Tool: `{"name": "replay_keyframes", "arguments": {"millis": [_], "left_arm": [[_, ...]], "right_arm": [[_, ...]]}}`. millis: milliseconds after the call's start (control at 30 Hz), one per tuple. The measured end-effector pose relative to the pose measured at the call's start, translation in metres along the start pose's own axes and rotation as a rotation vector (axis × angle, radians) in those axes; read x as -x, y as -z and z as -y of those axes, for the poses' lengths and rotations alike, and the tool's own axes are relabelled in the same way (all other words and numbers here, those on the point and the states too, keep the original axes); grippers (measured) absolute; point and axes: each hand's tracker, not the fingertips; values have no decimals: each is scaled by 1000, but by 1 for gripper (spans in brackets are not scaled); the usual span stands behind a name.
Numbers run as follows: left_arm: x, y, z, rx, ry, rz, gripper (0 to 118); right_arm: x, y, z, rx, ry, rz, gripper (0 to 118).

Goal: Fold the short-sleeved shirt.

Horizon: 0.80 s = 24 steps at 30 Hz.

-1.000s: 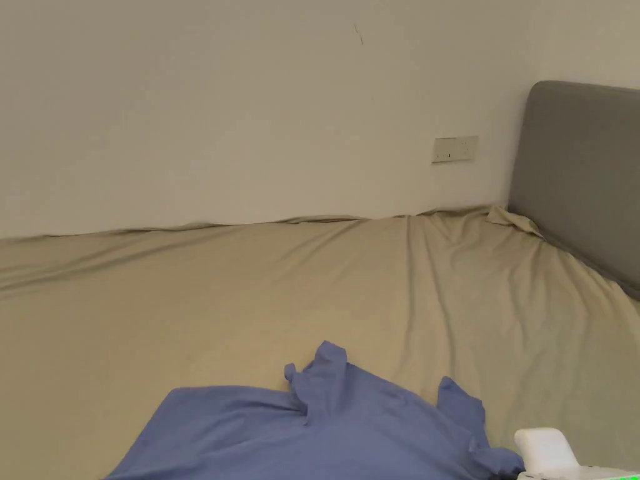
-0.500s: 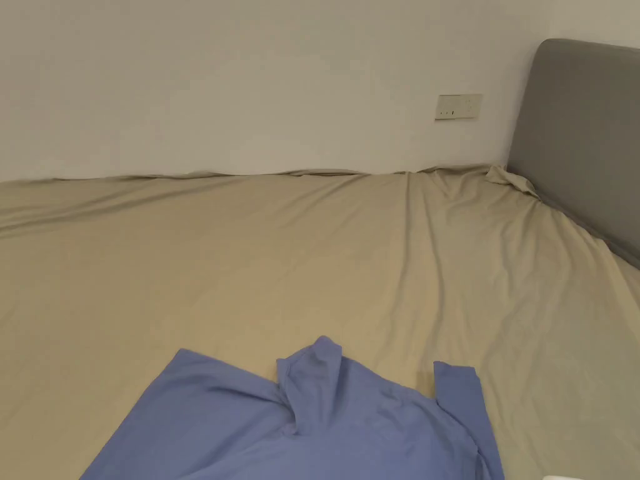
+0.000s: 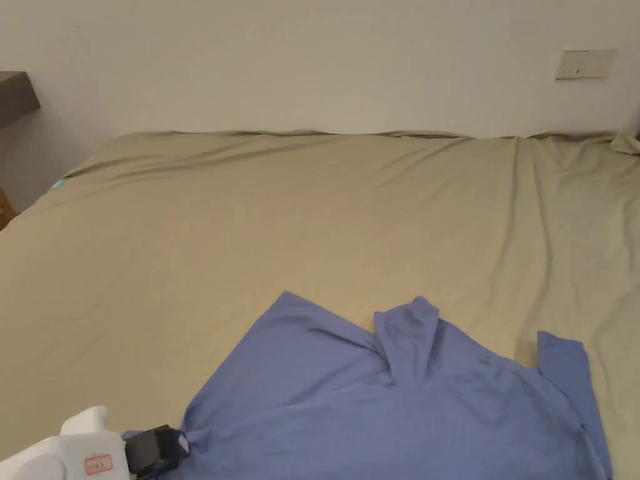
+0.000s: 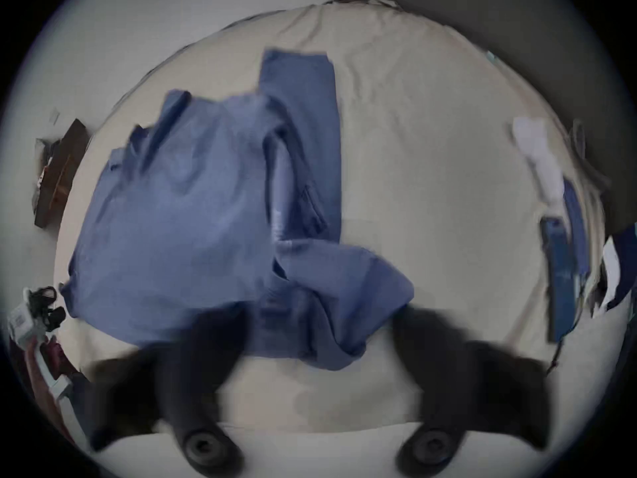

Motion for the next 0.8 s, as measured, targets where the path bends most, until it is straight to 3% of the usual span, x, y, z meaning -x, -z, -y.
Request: {"name": "replay_keyframes", "arguments": {"millis": [33,100,200,267,300,333,367,400,433,533,600,633,667,733,767,800], "left_arm": [[-5,-26,-2,-135,12,77,118],[-17,-73,0,-288,70,85,118],[-34,-112,16,-366,162,27,118],[-50,-121,39,-327,217,-31,118],[-55,-120,54,-269,237,-76,112],[-58,-115,66,-280,258,-69,76],[-62,-110,77,-263,282,-65,0],[-67,-99,86,-223,287,-98,0],[-65,-88,95,-206,284,-125,0],[-55,-67,92,-159,258,-53,0],[-48,-56,81,-189,260,-100,0],[-45,-50,68,-223,268,-159,10],[-39,-40,59,-240,265,-212,86],[-18,-3,33,-187,233,-289,118],[-13,1,23,-36,211,-277,118],[-4,15,9,-155,174,-286,117]], "right_arm": [[1,-27,0,-128,22,-39,117],[5,-87,-1,-398,14,-121,118],[30,-151,11,-566,-69,-133,118],[43,-169,26,-643,-122,-145,118],[56,-172,34,-661,-135,-91,114],[69,-174,41,-667,-159,-43,95],[80,-172,48,-680,-202,-15,26],[90,-168,52,-666,-254,-5,2],[99,-162,55,-639,-283,-2,2],[116,-160,55,-625,-334,-137,2],[121,-161,49,-659,-377,-115,2],[123,-162,47,-681,-400,-113,2],[125,-162,46,-686,-408,-122,2],[122,-160,39,-673,-396,-153,2],[122,-158,36,-657,-386,-175,2],[122,-154,34,-637,-371,-189,2]]}}
